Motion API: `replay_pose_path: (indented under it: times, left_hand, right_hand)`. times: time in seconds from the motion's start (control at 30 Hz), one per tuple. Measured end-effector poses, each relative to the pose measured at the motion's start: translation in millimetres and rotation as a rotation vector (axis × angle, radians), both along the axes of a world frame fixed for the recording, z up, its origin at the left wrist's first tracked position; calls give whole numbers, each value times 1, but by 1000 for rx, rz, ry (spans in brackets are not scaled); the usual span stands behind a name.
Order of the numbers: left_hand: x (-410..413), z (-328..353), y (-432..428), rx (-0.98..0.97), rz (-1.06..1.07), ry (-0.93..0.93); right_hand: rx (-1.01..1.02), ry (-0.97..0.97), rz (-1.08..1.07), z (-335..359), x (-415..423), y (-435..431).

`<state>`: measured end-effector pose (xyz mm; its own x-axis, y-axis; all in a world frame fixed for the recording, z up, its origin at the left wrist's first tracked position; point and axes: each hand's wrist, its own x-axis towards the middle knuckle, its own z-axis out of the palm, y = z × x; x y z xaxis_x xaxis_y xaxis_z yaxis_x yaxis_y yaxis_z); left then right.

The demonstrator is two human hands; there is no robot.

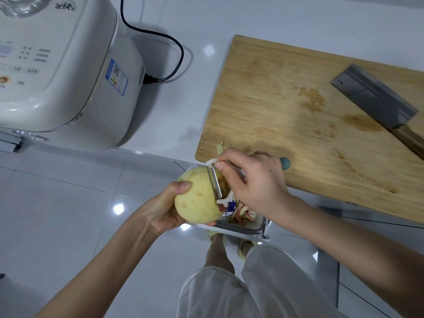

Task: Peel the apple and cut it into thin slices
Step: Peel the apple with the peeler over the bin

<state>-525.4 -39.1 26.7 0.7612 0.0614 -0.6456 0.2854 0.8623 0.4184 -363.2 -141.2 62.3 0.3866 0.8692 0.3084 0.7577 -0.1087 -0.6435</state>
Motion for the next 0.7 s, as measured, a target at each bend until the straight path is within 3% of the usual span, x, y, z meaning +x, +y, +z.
replay_pose_path:
  times: [0.37, 0.53, 0.7]
  left_hand:
    - [0, -4, -3, -15, 25, 45]
    - [-2, 7, 7, -35, 137, -72]
    - [1, 7, 15, 43, 132, -57]
  right_hand:
    - [-150, 196, -24, -19, 7, -10]
    - [-422, 133, -50, -56, 12, -32]
    - [-592, 327, -56, -54, 4, -27]
